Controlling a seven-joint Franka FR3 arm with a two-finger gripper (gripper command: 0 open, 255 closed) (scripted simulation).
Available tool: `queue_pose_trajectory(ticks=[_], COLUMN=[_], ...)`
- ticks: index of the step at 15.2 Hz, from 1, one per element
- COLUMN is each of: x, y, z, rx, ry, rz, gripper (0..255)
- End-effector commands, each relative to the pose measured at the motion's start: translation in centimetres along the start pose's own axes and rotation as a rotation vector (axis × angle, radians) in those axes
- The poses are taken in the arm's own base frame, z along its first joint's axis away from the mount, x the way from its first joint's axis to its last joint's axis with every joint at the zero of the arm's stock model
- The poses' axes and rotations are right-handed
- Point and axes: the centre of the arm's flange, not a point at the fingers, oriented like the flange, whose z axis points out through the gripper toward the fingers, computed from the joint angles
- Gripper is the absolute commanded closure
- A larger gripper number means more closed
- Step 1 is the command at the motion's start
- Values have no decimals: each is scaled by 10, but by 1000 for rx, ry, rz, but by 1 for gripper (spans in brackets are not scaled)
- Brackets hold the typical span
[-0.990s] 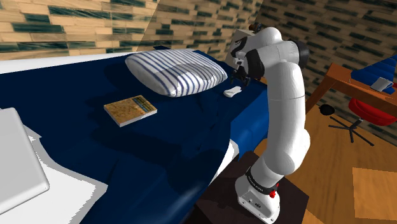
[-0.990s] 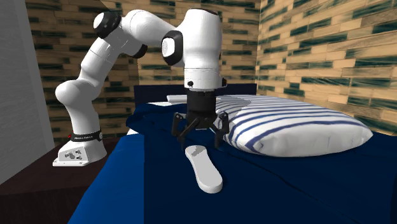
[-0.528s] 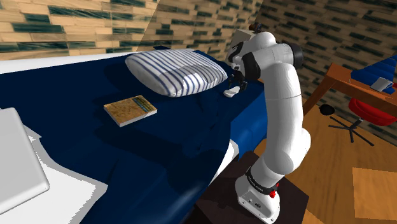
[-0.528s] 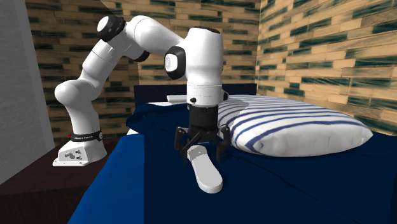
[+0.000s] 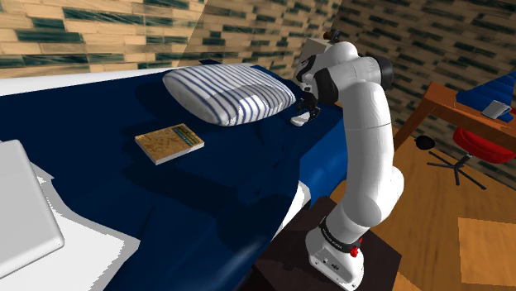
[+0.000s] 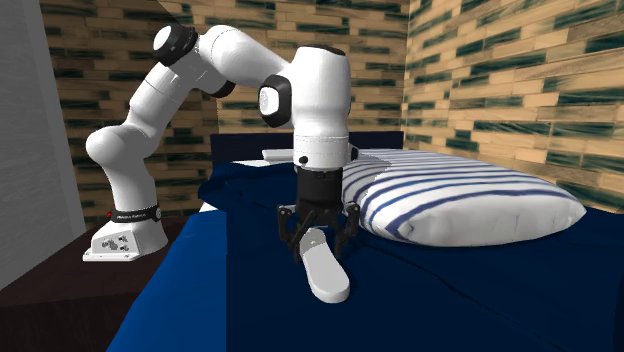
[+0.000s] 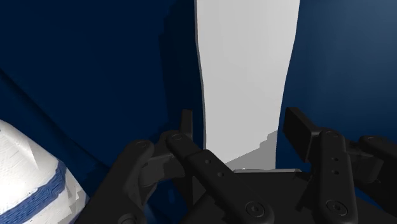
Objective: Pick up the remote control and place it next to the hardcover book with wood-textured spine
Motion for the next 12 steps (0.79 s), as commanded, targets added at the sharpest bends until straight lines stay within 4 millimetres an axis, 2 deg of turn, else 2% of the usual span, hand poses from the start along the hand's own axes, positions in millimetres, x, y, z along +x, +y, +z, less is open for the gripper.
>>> queue_pose_trajectory(ticks=[1,9,12], x=[0,0,0], y=[0,0,0], z=[0,0,-16], rx=[0,0,0], ry=[0,0,0], rz=[0,0,0], gripper=[255,255,255])
